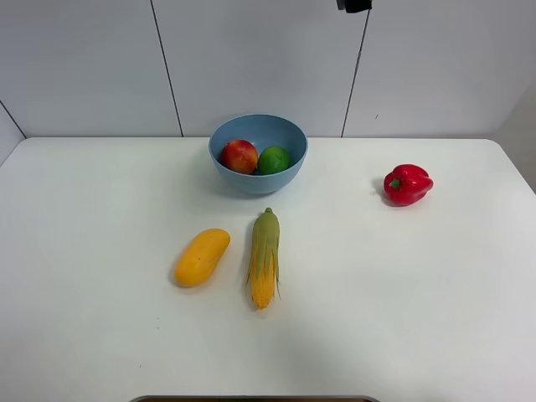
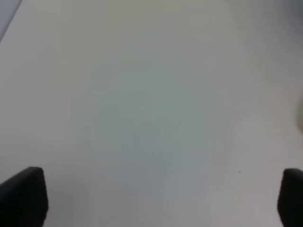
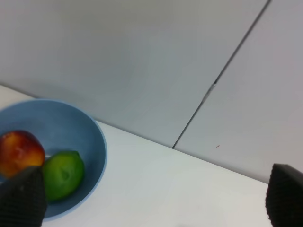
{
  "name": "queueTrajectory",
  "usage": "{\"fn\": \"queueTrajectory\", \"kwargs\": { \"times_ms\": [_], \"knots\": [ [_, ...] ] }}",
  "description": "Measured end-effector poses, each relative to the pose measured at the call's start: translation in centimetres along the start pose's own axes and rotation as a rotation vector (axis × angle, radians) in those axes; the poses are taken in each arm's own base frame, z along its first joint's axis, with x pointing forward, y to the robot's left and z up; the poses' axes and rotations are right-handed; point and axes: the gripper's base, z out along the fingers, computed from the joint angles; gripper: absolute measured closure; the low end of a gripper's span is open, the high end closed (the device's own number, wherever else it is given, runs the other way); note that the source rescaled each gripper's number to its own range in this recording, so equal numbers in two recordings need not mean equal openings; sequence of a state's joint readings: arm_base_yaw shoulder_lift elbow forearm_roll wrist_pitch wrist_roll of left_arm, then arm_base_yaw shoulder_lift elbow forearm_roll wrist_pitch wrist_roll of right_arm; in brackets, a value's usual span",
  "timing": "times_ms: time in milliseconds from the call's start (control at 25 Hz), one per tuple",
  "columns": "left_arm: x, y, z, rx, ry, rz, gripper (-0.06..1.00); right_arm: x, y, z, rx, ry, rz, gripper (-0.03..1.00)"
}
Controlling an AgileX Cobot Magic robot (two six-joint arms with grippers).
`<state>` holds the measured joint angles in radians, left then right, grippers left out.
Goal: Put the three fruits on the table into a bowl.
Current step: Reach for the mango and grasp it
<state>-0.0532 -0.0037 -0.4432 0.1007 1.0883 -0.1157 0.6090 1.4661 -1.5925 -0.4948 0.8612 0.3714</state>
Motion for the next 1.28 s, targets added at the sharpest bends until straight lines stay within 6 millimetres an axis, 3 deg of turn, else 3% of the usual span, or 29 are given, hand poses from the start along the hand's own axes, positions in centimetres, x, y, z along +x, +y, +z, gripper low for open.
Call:
{"fn": "queueTrajectory", "kwargs": {
  "times_ms": [400,560,760,920,1280],
  "knots": [
    [0.0,0.0,0.0,0.0,0.0,0.001,-0.05,0.1,-5.2,-7.0,-0.094,-0.053,0.038,0.05],
    [0.0,0.0,0.0,0.0,0.0,0.001,-0.05,0.5,-7.7,-10.9,-0.052,-0.116,0.008,0.05],
    [0.0,0.0,0.0,0.0,0.0,0.001,-0.05,1.8,-9.9,-17.2,0.045,-0.208,-0.015,0.05],
    [0.0,0.0,0.0,0.0,0.0,0.001,-0.05,3.6,-10.8,-21.4,0.134,-0.229,0.025,0.05],
    [0.0,0.0,0.0,0.0,0.0,0.001,-0.05,7.3,-11.2,-28.8,0.287,-0.323,0.144,0.04]
  ]
}}
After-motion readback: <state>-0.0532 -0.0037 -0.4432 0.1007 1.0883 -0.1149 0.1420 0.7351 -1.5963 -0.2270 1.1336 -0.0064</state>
